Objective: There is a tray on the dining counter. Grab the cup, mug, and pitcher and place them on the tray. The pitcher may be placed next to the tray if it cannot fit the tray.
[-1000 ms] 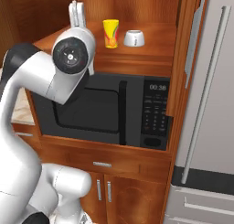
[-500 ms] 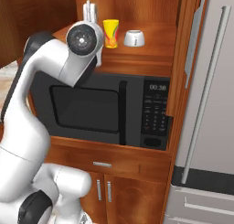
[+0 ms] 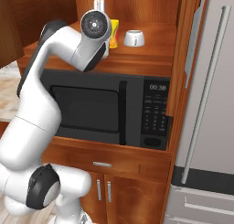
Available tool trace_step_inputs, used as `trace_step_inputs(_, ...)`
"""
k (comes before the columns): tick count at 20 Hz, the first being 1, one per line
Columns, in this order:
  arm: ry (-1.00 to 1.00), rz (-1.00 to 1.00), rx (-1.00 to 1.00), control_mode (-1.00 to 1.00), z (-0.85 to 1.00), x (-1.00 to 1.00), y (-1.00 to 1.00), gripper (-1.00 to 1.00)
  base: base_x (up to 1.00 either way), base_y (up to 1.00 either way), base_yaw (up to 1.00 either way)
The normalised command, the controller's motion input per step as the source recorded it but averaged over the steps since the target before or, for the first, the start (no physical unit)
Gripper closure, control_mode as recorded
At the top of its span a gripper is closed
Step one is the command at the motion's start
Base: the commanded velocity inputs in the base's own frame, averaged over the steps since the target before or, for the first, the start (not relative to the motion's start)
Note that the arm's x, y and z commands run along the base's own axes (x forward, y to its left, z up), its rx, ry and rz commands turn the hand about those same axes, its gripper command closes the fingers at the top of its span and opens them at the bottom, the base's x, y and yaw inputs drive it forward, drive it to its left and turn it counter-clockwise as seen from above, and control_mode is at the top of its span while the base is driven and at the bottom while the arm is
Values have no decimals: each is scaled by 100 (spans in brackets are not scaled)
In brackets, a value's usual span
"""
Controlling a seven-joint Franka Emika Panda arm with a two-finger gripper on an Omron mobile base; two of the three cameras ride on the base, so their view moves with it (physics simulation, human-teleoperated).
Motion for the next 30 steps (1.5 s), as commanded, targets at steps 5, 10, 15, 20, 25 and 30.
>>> trace_step_inputs(5, 0, 0, 0, -100, -15, 64, -10, -100, 0, 0, 0)
trace_step_inputs(10, 0, 0, 0, -100, -5, 62, -21, -100, 0, 0, 0)
trace_step_inputs(15, 8, 0, 0, -100, 2, 50, -14, -100, 0, 0, 0)
trace_step_inputs(20, 6, 0, 1, -100, 26, 10, -3, -100, 0, 0, 0)
trace_step_inputs(25, 0, 1, 4, -100, 36, 0, -2, -100, 0, 0, 0)
trace_step_inputs(30, 4, 2, 0, -100, 5, 0, 0, -100, 0, 0, 0)
